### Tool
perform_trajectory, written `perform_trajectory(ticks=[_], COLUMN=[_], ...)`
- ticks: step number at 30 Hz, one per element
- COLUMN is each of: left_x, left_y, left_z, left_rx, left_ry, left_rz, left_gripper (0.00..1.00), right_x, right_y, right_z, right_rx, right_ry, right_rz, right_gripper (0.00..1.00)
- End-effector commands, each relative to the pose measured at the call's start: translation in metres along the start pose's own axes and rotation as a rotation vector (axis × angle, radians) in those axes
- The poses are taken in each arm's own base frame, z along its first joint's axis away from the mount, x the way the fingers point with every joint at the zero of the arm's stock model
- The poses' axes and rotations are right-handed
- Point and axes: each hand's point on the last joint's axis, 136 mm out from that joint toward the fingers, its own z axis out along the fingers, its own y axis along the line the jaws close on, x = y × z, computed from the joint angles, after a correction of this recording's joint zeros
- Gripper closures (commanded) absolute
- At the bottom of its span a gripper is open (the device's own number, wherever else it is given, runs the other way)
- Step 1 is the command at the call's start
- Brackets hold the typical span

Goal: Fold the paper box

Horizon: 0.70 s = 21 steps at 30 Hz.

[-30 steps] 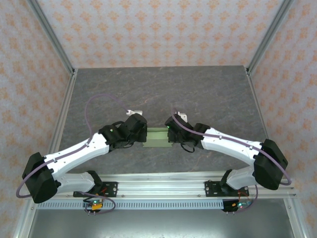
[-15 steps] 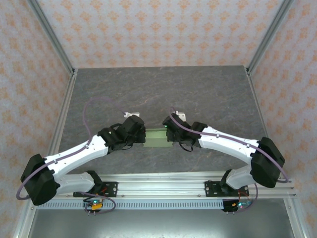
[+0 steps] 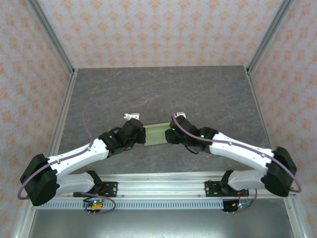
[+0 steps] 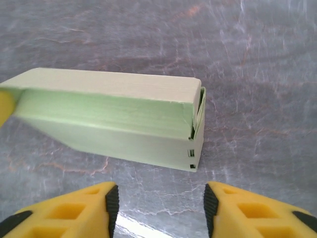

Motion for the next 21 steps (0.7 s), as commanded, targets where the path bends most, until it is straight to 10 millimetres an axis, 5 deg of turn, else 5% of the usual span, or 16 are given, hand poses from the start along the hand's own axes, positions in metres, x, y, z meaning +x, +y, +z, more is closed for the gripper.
perform_trajectory(ticks=[1, 6, 12, 21], left_x=[0.036, 0.037, 0.042, 0.044], left_y=[0.030, 0.031, 0.022, 0.016], left_z=[0.009, 0.011, 0.017, 0.017], left_rx=[-0.104, -0.099, -0.050, -0.034], left_ry=[0.100, 0.095, 0.107, 0.089], left_rz=[0.090, 0.119, 0.172, 0.265], left_gripper=[1.00, 1.00, 1.00, 1.00], right_x=[-0.013, -0.012, -0.007, -0.005], right_y=[0.003, 0.014, 0.032, 0.044], right_z=[-0.025, -0.039, -0.028, -0.004], right_rx=[-0.054, -0.130, -0.164, -0.168], right_ry=[-0.115, -0.201, -0.405, -0.402], right_rz=[-0.242, -0.584, -1.102, -1.389], right_gripper=[0.45, 0.39, 0.21, 0.17])
